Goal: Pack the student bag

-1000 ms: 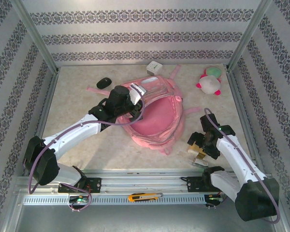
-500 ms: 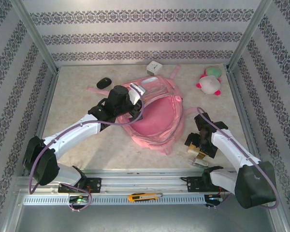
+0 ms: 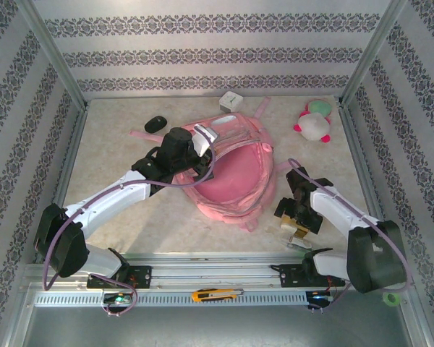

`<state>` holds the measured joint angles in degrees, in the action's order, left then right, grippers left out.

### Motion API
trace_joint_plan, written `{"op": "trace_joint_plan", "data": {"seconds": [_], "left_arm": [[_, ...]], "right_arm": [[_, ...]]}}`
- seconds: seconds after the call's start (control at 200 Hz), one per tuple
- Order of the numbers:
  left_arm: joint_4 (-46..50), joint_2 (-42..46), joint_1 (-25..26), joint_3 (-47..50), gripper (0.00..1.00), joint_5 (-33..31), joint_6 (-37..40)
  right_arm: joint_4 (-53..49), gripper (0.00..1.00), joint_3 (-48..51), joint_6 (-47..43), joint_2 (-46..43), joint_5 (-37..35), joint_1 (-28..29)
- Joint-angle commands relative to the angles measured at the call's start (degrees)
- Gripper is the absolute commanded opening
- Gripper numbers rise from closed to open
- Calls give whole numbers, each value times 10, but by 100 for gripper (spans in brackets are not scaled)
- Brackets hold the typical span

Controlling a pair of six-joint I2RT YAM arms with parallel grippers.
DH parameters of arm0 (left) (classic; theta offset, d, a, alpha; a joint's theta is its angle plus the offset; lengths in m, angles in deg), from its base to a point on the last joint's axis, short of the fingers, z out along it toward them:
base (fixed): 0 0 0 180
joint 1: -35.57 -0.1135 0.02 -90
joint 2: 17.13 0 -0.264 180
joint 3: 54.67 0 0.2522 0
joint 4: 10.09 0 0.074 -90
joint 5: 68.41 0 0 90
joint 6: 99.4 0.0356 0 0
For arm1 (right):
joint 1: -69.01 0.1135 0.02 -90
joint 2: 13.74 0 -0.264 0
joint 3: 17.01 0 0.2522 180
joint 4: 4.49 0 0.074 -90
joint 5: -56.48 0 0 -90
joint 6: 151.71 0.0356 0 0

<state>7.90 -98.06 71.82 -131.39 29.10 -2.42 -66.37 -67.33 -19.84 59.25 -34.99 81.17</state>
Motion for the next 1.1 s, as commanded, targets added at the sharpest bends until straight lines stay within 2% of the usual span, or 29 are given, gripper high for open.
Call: {"op": "trace_joint_plan", "data": {"seconds": [0.0,0.14,0.35,0.625,0.779,0.914,1.094], "left_arm": [[-28,20,-16,-16,0,-13,-9],[-25,19,-17,-16,0,-13,-9],[-23,24,-18,-19,0,-16,-6],[-32,28,-19,-16,0,-11,-13],[-32,29,-20,-16,0,-10,-15],[-33,29,-20,-18,0,-9,-16],[-34,29,-21,-23,0,-7,-17]], "right_arm": [[7,93,-7,-3,17,-3,4],[3,79,-11,-1,21,-7,4],[-18,68,-17,1,-29,11,5],[-80,65,-90,8,-119,35,9],[-81,64,-137,35,-151,47,36],[-50,64,-161,68,-151,61,84],[48,63,-161,131,-141,81,153]]}}
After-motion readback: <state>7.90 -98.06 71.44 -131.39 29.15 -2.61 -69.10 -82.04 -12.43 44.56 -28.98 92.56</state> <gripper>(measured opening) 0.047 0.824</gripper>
